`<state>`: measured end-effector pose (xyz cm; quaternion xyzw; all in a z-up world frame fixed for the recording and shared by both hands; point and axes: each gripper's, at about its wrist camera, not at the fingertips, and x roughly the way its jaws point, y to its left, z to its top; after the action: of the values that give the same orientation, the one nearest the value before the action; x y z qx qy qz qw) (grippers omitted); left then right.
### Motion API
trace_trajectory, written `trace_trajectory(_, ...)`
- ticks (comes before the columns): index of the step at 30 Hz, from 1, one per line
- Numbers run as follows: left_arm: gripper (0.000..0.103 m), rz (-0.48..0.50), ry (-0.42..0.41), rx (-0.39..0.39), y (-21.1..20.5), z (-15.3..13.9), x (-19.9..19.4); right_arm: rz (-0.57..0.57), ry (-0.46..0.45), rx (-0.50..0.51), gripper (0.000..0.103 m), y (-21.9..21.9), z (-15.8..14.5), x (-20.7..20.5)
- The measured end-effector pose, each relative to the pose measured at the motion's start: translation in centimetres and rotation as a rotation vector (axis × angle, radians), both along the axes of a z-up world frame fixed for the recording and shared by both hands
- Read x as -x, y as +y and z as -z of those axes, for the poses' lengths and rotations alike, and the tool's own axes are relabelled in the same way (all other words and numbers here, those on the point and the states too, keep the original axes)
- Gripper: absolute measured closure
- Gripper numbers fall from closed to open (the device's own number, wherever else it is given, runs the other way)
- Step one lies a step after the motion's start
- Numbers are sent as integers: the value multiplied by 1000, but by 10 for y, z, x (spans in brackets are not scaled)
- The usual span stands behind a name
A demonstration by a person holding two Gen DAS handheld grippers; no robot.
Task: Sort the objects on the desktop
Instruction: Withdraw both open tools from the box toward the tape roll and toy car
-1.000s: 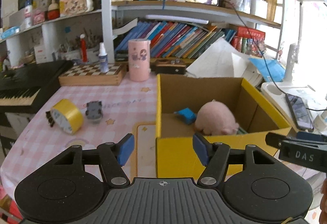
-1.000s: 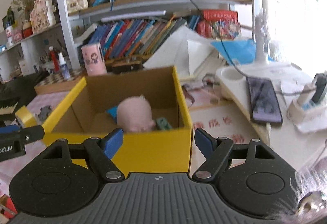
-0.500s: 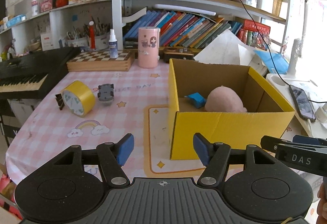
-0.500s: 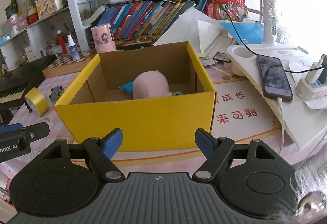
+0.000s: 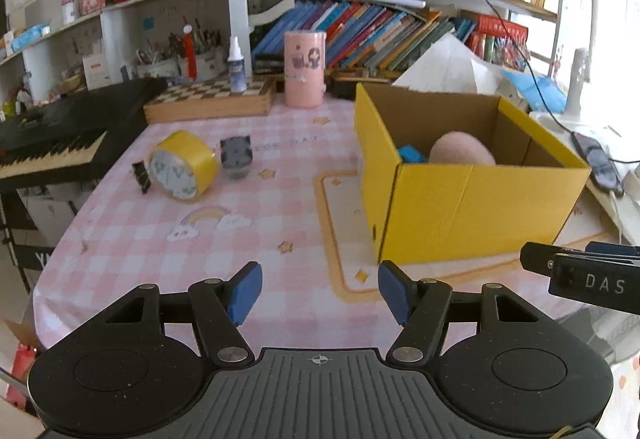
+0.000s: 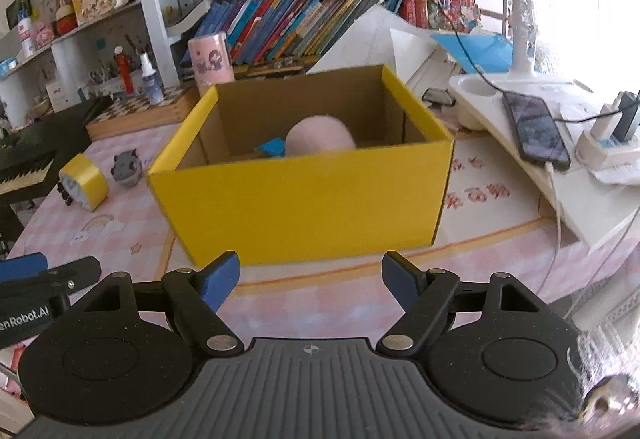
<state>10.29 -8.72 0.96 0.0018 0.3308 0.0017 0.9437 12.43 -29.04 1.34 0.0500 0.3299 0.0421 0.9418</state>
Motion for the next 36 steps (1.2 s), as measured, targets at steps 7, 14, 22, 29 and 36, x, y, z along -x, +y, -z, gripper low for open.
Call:
trace_trajectory(7, 38, 14, 22, -7, 23, 1, 15, 1, 23, -9, 26, 24, 4, 19)
trace_trajectory(14, 37, 36, 39, -16, 43, 2, 30, -1, 43, -22, 26, 50, 8, 39)
trace_trajectory(22, 36, 24, 27, -18, 73, -1, 50, -17, 29, -26, 26, 80, 6, 60)
trace_trajectory(29, 32, -10, 20, -20, 101, -2, 64, -48, 24, -29, 26, 108, 6, 73)
trace_trajectory(36, 31, -56, 5, -16, 129, -5, 80, -109, 6, -25, 26, 141, 4, 83)
